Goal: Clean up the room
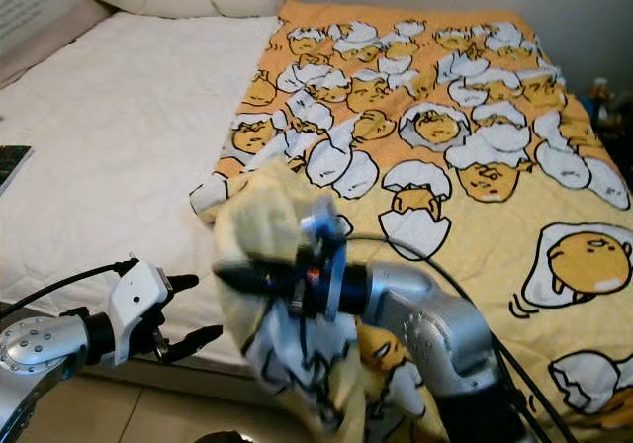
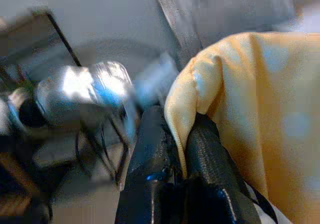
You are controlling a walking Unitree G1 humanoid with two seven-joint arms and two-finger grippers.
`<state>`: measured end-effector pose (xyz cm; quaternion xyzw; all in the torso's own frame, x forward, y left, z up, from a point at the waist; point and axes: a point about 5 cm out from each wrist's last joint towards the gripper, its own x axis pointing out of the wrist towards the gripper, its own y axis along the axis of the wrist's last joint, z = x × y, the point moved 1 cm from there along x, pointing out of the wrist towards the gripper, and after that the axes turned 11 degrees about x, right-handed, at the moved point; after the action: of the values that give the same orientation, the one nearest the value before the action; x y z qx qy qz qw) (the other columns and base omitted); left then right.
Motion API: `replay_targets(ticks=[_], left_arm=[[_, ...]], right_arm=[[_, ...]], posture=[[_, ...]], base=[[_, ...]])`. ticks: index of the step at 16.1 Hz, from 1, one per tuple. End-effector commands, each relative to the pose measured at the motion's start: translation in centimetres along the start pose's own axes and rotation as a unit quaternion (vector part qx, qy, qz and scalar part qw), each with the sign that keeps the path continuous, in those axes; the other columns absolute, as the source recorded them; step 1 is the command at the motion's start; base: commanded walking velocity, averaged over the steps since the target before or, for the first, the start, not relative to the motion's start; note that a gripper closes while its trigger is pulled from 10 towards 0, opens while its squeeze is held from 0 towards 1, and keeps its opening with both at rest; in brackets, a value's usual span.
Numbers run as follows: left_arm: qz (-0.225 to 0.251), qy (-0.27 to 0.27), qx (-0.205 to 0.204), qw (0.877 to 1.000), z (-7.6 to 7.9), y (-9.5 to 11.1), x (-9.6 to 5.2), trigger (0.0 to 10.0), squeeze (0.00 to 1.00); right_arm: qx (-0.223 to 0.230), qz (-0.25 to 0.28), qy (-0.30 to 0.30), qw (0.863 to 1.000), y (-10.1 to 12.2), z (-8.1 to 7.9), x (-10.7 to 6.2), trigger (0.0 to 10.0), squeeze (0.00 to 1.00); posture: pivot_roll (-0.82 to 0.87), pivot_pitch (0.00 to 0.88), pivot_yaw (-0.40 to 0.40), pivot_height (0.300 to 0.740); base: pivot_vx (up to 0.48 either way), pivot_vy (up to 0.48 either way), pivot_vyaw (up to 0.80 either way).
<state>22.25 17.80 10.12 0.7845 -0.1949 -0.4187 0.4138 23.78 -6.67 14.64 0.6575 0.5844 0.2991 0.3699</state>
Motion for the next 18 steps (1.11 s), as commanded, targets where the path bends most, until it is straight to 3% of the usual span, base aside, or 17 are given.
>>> replay_targets(ticks=[1,2,3,6,9,11,15,16,17,18], left_arm=[[-0.003,0.001,0.003,1.000,-0.1,0.0,-0.4,10.0,0.00],[-0.004,-0.002,0.001,1.000,0.0,-0.1,-0.4,10.0,0.00],[-0.004,-0.007,0.000,1.000,0.2,-0.1,-0.5,10.0,0.00],[-0.007,-0.018,-0.002,1.000,0.3,-0.2,-0.6,10.0,0.00],[-0.011,-0.020,-0.004,1.000,0.2,-0.4,-1.0,10.0,0.00],[-0.005,-0.009,-0.011,1.000,-0.1,-0.3,-1.1,10.0,0.00],[0.030,0.052,-0.043,0.997,-1.4,0.1,-1.1,10.0,0.00],[0.043,0.101,-0.059,0.992,-2.3,0.2,-1.1,10.0,0.00],[0.046,0.128,-0.073,0.988,-2.6,0.2,-1.0,10.0,0.00],[0.044,0.146,-0.080,0.985,-2.7,0.0,-0.8,10.0,0.00]], right_arm=[[0.005,-0.052,-0.055,0.997,-1.5,1.1,-0.3,10.0,0.00],[0.004,-0.111,-0.107,0.988,-2.9,2.3,-0.9,10.0,0.00],[0.005,-0.140,-0.117,0.983,-3.6,2.5,-1.3,10.0,1.00],[0.009,-0.125,-0.113,0.986,-3.2,2.5,-1.2,10.0,1.00],[0.016,-0.077,-0.082,0.994,-1.3,1.7,-1.6,10.0,1.00],[0.015,-0.016,-0.058,0.998,0.6,0.8,-2.4,10.0,1.00],[-0.020,0.025,-0.207,0.978,1.1,3.7,-5.2,10.0,1.00],[-0.035,0.030,-0.307,0.951,0.7,5.5,-6.6,10.0,1.00],[-0.056,0.045,-0.381,0.922,0.4,6.6,-7.6,10.0,0.65],[-0.054,0.068,-0.412,0.907,0.1,7.0,-8.0,10.0,0.00]], posture=[[0.08,0.003,0.042,0.740],[0.08,0.003,0.042,0.740],[0.08,0.000,0.042,0.740],[0.08,0.000,0.041,0.740],[0.08,0.000,0.039,0.740],[0.08,0.000,0.039,0.740],[0.06,0.000,0.042,0.740],[0.05,0.000,0.047,0.740],[0.04,0.000,0.054,0.740],[0.03,0.000,0.054,0.740]], base=[[0.000,0.000,0.00],[0.000,0.000,0.00],[0.000,0.000,0.00],[0.000,0.000,0.00],[0.000,0.000,0.00],[0.000,0.000,0.00],[0.000,0.000,0.00],[0.000,0.000,0.00],[0.000,0.000,0.00],[0.000,0.000,0.00]])
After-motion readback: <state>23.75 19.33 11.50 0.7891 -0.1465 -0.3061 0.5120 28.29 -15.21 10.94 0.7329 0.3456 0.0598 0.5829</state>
